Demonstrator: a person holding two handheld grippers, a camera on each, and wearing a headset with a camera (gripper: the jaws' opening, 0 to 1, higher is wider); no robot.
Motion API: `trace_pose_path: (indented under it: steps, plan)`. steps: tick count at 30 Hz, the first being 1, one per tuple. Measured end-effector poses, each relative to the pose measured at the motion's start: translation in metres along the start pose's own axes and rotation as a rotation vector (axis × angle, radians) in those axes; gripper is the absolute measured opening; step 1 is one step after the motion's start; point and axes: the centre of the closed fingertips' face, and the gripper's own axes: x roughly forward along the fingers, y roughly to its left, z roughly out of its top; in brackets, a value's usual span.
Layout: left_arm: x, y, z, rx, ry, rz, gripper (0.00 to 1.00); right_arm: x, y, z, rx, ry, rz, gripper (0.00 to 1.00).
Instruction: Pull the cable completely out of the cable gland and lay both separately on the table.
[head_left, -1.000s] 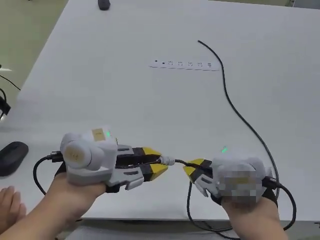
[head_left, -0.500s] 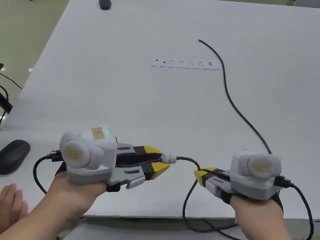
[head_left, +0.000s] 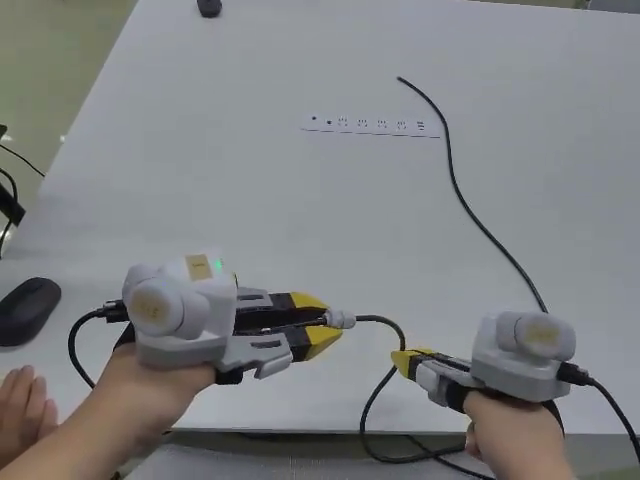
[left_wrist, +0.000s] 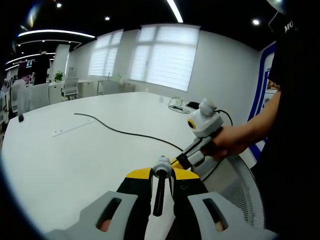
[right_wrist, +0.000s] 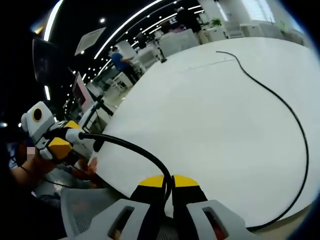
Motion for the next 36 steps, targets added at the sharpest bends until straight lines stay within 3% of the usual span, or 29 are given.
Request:
trace_pose_path:
  steps: [5,10,17,19,23,28,30,36]
  plan:
    - [-0.001,0.003,0.001,-0.013,-0.009,0.002,0.15,0.001,0.006,0.0,-0.012,-0.014,0.032,0.0]
    - [0.0,0.003,0.0,-0.008,-0.003,-0.004,0.15,-0.001,0.01,0.0,-0.087,-0.011,0.045,0.01]
    - [0.001,0.004,0.001,-0.009,-0.004,-0.005,0.15,-0.012,0.02,0.012,-0.108,-0.044,0.056,0.13]
    - [0.001,0.005,0.001,-0.009,-0.004,-0.001,0.15,-0.018,0.025,0.02,-0.21,-0.045,0.047,0.15]
    - [0.0,0.006,0.001,-0.011,-0.004,-0.002,0.15,-0.025,0.047,0.039,-0.497,-0.048,0.036,0.16]
    - [0.001,0.005,0.0,-0.012,-0.002,-0.006,0.15,-0.016,0.079,0.049,-0.808,-0.036,0.064,0.19]
    - [0.001,0.005,0.0,-0.01,-0.002,-0.006,0.15,-0.013,0.084,0.051,-0.93,-0.041,0.041,0.17]
    - [0.0,0.007,0.001,-0.011,0.001,-0.007,0.15,-0.011,0.098,0.05,-1.076,-0.048,0.053,0.1]
